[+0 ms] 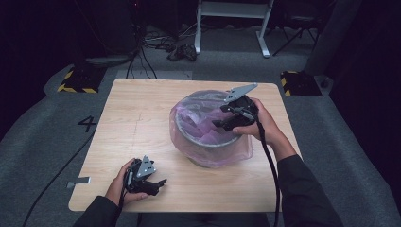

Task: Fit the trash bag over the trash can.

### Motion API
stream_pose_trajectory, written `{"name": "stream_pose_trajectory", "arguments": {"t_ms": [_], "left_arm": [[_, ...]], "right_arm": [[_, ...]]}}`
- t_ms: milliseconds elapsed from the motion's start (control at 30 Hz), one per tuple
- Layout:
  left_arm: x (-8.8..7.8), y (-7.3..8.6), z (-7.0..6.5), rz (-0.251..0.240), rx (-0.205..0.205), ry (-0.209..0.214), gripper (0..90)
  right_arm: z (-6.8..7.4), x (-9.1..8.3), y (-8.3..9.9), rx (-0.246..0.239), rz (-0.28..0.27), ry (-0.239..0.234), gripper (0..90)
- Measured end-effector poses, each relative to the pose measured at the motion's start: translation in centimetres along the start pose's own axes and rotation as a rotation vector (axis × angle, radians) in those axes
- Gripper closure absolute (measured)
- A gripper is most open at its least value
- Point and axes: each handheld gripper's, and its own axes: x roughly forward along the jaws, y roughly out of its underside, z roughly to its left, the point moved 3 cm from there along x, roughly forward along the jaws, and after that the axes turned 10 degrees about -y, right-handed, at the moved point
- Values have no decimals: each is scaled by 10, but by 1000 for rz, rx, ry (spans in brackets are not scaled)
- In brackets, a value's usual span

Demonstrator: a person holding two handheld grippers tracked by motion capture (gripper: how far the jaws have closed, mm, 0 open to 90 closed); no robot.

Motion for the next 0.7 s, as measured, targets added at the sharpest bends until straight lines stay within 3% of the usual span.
{"name": "stream_pose_trajectory", "arguments": {"t_ms": [100, 300, 400, 700], "left_arm": [[3, 3, 2, 16, -11, 7, 180], [5, 6, 3, -8, -29, 17, 167], [8, 9, 8, -8, -81, 59, 158], [9, 9, 9, 0, -84, 56, 148]], "right_arm": [[-1, 8, 2, 11, 60, -4, 352], [-5, 20, 3, 34, 134, -11, 334], [-6, 21, 3, 40, 143, -11, 332], [-4, 25, 2, 45, 196, 16, 303]]}}
